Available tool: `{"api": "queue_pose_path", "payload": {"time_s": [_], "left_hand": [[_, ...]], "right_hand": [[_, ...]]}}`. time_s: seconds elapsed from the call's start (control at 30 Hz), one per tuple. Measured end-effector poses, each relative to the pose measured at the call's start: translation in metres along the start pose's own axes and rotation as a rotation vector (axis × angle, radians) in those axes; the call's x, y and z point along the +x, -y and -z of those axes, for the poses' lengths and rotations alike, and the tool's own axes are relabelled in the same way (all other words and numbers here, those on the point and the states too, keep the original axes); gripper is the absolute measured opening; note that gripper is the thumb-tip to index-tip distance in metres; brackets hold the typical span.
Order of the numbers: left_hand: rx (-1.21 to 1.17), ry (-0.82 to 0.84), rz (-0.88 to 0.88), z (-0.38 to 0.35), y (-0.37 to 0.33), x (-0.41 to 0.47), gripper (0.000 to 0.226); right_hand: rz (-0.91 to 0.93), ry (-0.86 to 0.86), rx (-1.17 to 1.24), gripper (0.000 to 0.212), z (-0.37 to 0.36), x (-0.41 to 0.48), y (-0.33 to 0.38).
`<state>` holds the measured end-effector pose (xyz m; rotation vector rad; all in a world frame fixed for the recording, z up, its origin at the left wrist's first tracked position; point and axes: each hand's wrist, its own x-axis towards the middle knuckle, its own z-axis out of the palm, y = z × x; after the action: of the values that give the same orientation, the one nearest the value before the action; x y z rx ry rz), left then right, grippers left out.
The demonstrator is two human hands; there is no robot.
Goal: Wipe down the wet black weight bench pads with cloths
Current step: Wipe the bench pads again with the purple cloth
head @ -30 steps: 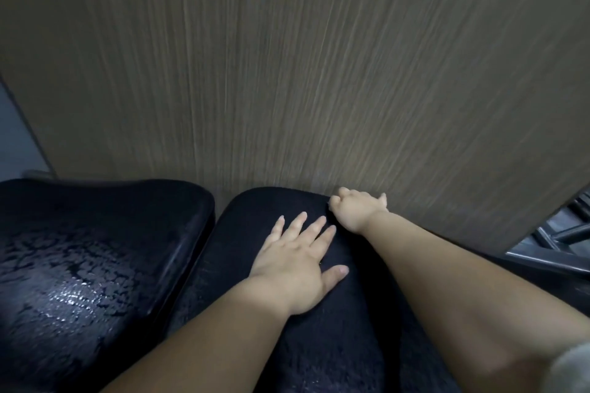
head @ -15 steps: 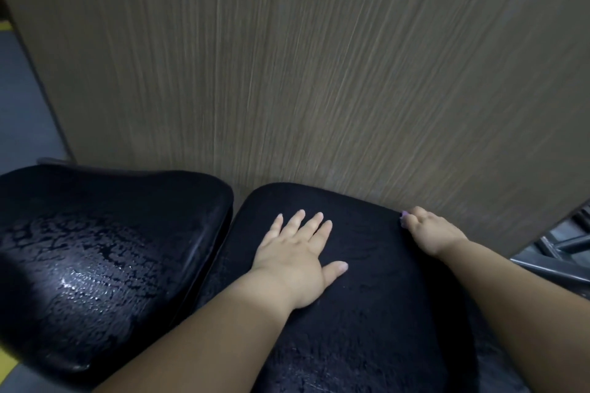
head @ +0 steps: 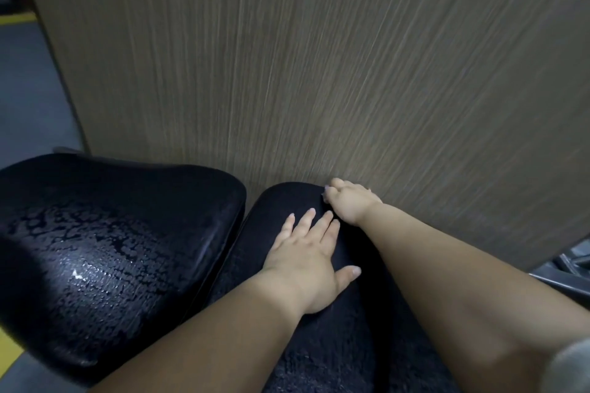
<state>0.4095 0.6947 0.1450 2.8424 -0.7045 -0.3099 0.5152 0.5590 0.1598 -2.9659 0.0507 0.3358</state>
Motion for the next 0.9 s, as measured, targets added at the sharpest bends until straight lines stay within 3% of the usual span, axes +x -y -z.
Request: {"api": "queue_pose_path", "payload": {"time_s": [0.17, 0.4, 0.53, 0.8, 0.9], "left_hand": [[0.007, 0.027, 0.004, 0.003, 0.0, 0.001, 0.08], [0.041, 0.054, 0.038, 0.005, 0.004, -0.01, 0.078], [0.027, 0.039, 0.04, 0.002, 0.009, -0.018, 0.078], [0.028, 0.027, 0.016, 0.0, 0.013, -0.017, 0.08], [0.018, 0.044, 0.018, 0.002, 0.013, -0.016, 0.081]], "right_hand": [[0.025, -0.076, 0.02, 0.03, -0.004, -0.009, -0.024], [-0.166, -0.094, -0.007, 0.03, 0.001, -0.039, -0.088], [-0.22, -0.069, -0.079, 0.032, 0.004, -0.033, -0.077], [0.048, -0.031, 0.005, 0.03, 0.001, -0.002, 0.007], [0.147, 0.028, 0.184, 0.024, -0.002, 0.009, 0.035]]}}
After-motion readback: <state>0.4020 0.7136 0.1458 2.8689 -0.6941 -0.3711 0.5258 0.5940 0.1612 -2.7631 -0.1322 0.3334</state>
